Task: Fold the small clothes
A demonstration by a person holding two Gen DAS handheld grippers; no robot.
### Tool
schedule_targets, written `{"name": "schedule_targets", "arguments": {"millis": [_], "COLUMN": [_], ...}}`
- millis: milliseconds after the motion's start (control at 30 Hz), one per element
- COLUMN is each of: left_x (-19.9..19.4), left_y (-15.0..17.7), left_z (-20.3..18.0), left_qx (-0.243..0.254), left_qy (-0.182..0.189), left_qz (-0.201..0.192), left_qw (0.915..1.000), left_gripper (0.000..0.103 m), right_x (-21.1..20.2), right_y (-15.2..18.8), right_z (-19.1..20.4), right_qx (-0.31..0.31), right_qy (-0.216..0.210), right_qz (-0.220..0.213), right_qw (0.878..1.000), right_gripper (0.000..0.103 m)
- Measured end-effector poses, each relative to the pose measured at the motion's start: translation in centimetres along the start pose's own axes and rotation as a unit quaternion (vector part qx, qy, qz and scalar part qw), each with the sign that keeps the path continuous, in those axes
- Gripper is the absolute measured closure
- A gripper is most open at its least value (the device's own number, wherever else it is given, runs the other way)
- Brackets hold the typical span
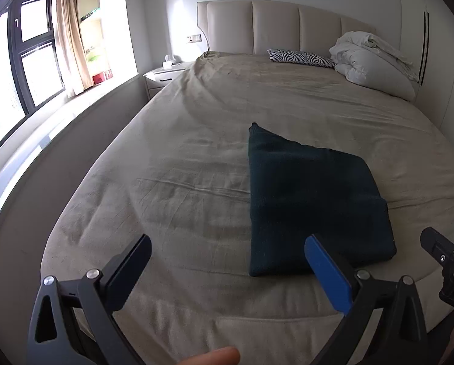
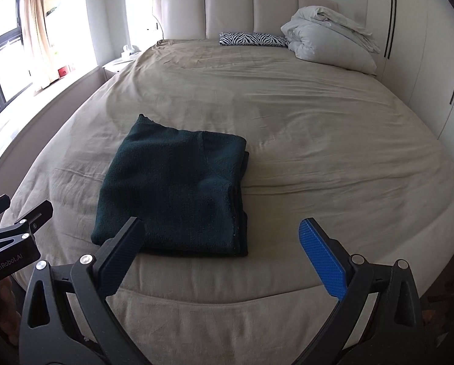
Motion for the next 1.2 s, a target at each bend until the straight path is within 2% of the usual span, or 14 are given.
{"name": "schedule_targets", "arguments": {"millis": [400, 1200], "left_x": [1.1, 1.2], "left_y": [0.5, 0.7], "left_z": [0.1, 0.1], "left_qx": [-0.002, -0.003], "left_qy": [0.000, 0.000], "left_qz": [0.014, 0.016], "left_qw": [0.9999, 0.9999], "left_gripper": [0.000, 0.000], "right_x": [1.4, 1.8], "right_y": [1.3, 1.5], "right_z": [0.7, 0.9], "right_qx": [-0.004, -0.004], "right_qy": [-0.009, -0.012], "right_qz": [0.031, 0.035], "right_qw": [0.999, 0.999], "right_gripper": [0.000, 0.000]}}
Point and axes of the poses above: each gripper's, at about its wrist camera, not at the fingertips, and x roughly the way its jaws point, z to its left, y to its underside, the point moved 8 cm from there along x, roughly the way its jaws point, and after that the axes turned 3 degrees about z, right-handed, at the moved point
